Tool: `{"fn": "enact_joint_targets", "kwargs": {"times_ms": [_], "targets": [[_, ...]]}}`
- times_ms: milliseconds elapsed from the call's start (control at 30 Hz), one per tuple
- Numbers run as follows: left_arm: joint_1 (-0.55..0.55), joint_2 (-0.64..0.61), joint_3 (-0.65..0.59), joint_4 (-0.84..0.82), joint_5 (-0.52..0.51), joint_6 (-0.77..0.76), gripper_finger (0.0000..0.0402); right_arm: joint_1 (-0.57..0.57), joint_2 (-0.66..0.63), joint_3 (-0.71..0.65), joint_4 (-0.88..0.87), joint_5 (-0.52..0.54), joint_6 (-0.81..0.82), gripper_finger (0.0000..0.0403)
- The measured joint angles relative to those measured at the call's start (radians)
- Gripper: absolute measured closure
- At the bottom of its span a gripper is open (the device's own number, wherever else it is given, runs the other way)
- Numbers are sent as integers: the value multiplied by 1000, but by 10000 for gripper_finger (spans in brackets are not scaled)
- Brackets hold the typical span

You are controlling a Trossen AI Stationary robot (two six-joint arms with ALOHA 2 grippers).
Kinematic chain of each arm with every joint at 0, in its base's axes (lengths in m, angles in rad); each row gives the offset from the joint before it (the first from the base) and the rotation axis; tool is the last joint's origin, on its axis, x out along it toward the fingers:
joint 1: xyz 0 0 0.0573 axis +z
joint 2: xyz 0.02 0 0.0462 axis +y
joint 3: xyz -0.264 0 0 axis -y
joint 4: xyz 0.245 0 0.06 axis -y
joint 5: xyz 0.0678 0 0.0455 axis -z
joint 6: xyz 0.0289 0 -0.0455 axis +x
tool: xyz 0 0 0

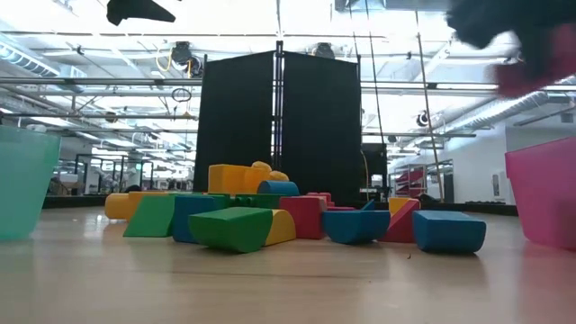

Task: Sort blocks by size
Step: Put the red arc block into the pink bin, then put the blue block into the pink bin

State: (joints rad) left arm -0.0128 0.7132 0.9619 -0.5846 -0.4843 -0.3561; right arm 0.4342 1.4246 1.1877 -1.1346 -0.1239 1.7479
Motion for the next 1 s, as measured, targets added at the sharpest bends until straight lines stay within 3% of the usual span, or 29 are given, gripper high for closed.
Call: {"fn": "enact_joint_targets", "kwargs": {"times_ms": [167,333,533,867,1000], "targets": [[0,0,0,0,0,0,146,118,40,0,2,-67,105,387],[0,0,0,0,-1,3,146,163,73,0,4,-89,147,385],[0,0,0,0,-1,5,146,199,96,0,9,-90,124,341],[0,0,0,0,0,5,146,179,90,0,122,-81,53,263],[0,0,0,0,0,5,146,103,88,0,237,20,-6,235]]}}
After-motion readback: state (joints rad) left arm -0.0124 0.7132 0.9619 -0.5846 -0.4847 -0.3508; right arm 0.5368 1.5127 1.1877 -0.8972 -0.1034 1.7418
